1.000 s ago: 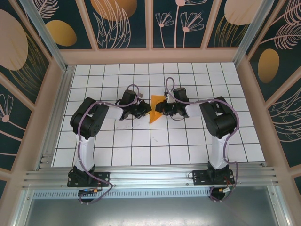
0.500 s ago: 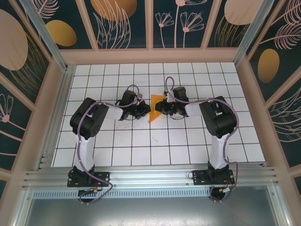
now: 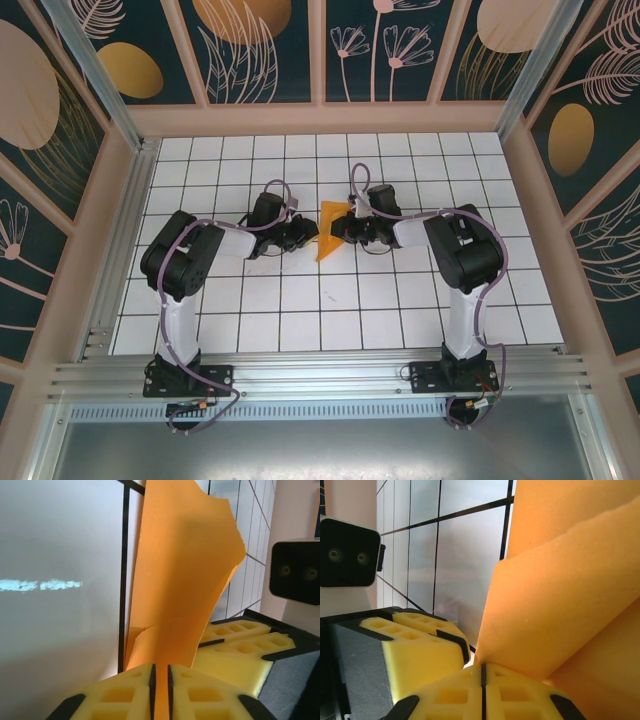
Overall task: Fold a paper plane with a square sheet of paper (pick it up from the middle)
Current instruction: Fourth fold the wing at the center of the table.
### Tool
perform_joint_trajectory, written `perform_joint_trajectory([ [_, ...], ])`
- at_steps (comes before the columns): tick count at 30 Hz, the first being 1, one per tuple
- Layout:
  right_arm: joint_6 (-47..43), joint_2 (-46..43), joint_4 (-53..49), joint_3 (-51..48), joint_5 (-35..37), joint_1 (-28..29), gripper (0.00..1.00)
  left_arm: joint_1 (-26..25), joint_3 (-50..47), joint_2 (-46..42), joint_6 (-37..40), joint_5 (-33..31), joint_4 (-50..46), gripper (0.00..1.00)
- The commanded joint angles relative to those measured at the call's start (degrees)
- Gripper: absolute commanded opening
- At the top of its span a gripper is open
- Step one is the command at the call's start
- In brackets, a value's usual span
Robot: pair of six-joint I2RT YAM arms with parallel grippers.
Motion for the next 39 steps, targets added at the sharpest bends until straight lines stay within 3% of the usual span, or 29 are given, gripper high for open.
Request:
perform_joint_trajectory([
  [1,-2.14,0.94,-1.78,1.17,0.79,0.14,0.09,0.31,2.17,-0.39,1.72,1.32,2.06,0.21],
  [6,-2.48,1.18,-2.42,1.45,1.06,0.2,0.02,0.26,5.87,1.3,4.61,1.06,-0.92,0.27],
  [15,-2.66,1.04,-3.23,1.79,1.76,0.21,0.02,0.17,9.24,3.75,8.15,1.46,-5.63,0.26],
  [21,-2.58,0.95,-3.66,2.15,2.0,0.18,0.02,0.18,6.93,0.81,12.56,0.92,-10.86,0.21],
  [32,-2.84,1.35,-5.06,3.02,2.29,0.37,0.02,-1.34,2.03,-3.83,12.51,3.02,-11.47,0.25],
  [39,-2.93,1.43,-5.6,3.31,2.47,0.54,0.03,-3.29,3.2,-3.57,14.11,-0.83,-16.06,0.25],
])
